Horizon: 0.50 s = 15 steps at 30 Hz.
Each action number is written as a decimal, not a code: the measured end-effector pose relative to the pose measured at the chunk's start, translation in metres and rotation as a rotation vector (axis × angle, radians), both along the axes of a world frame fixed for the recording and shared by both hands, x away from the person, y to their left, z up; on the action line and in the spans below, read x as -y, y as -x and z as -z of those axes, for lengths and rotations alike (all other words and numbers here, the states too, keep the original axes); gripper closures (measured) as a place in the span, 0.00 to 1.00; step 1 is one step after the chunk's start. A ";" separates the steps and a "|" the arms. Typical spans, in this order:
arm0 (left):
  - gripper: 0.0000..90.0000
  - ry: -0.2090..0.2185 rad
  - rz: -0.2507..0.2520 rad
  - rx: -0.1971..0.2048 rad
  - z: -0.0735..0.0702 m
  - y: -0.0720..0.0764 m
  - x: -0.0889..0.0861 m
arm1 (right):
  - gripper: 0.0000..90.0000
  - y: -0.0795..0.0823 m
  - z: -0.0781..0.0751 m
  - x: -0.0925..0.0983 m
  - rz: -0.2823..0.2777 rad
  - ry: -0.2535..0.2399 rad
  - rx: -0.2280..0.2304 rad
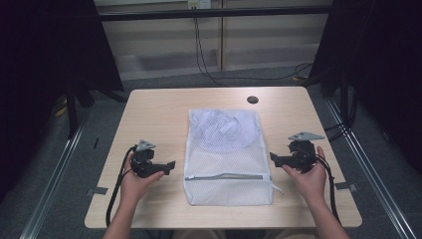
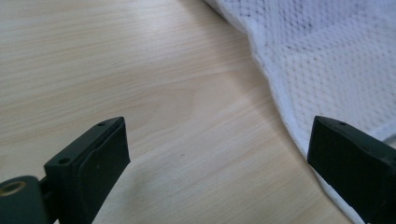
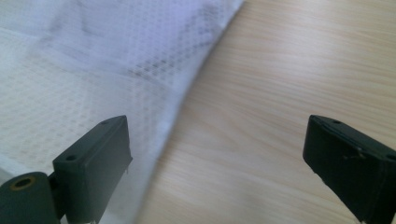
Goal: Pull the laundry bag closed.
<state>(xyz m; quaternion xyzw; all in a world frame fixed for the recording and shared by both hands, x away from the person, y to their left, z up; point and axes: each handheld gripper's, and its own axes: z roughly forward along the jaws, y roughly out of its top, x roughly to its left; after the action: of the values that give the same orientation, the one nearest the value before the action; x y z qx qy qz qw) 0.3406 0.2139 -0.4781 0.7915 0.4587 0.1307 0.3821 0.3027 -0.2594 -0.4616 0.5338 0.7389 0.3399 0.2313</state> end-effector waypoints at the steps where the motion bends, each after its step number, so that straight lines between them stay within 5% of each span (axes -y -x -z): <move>1: 0.06 0.000 0.000 0.000 0.000 0.000 0.000 | 0.08 0.000 -0.002 -0.003 -0.010 -0.019 -0.002; 15: 0.07 0.014 0.036 -0.031 -0.002 0.007 0.005 | 0.10 -0.002 -0.017 -0.041 -0.120 -0.066 0.001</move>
<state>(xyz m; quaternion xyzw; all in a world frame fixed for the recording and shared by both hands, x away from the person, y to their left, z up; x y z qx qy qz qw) 0.3336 0.2090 -0.4761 0.7989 0.4512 0.1084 0.3827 0.3050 -0.2183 -0.4448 0.4956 0.7580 0.3776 0.1932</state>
